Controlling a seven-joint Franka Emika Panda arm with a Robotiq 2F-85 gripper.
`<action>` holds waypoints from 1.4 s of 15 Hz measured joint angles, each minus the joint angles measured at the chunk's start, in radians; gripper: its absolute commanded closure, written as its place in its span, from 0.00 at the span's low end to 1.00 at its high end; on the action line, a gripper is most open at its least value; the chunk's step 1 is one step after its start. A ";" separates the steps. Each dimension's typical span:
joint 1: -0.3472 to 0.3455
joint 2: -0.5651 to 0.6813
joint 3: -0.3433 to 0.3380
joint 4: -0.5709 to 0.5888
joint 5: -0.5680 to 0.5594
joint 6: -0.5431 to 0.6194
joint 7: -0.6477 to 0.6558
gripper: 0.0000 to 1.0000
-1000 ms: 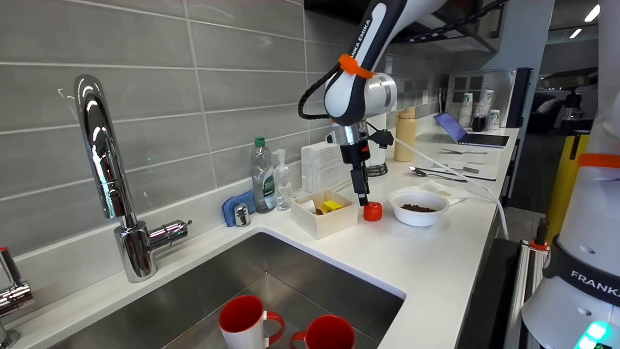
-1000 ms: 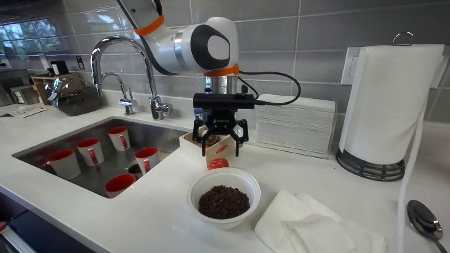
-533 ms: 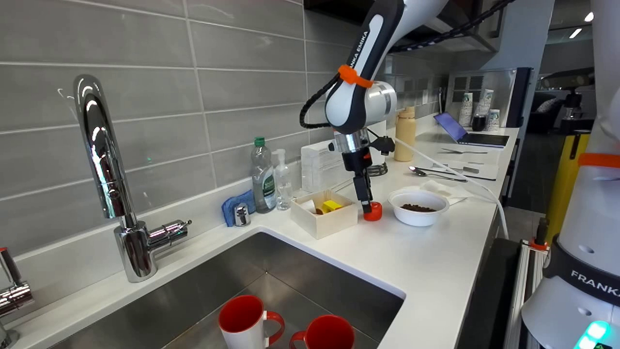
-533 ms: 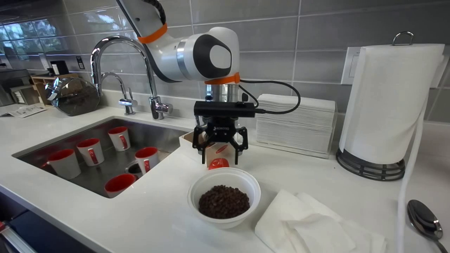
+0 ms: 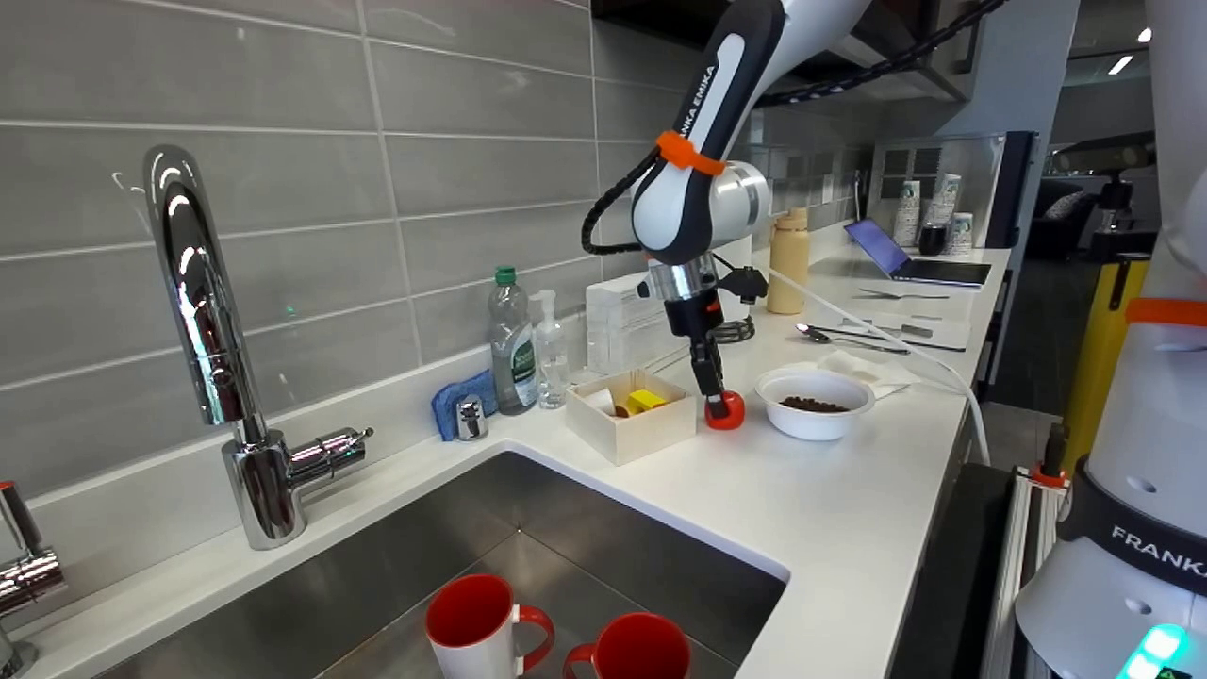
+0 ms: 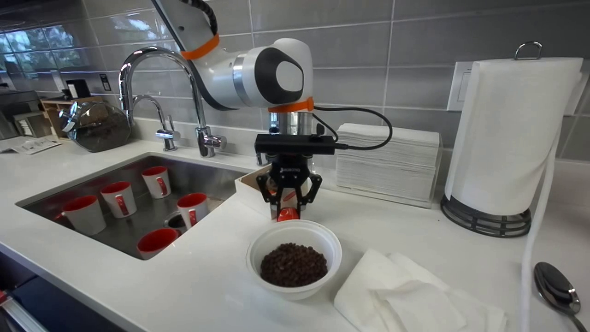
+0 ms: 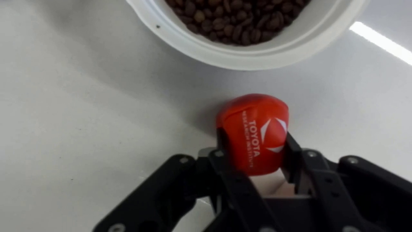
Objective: Put the orange item in the box
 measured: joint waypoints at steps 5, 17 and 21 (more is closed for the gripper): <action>0.000 0.000 0.002 0.029 -0.008 -0.050 0.007 0.94; 0.020 -0.129 0.084 0.070 0.015 -0.075 0.036 0.94; 0.052 -0.177 0.113 0.067 0.019 -0.075 0.058 0.94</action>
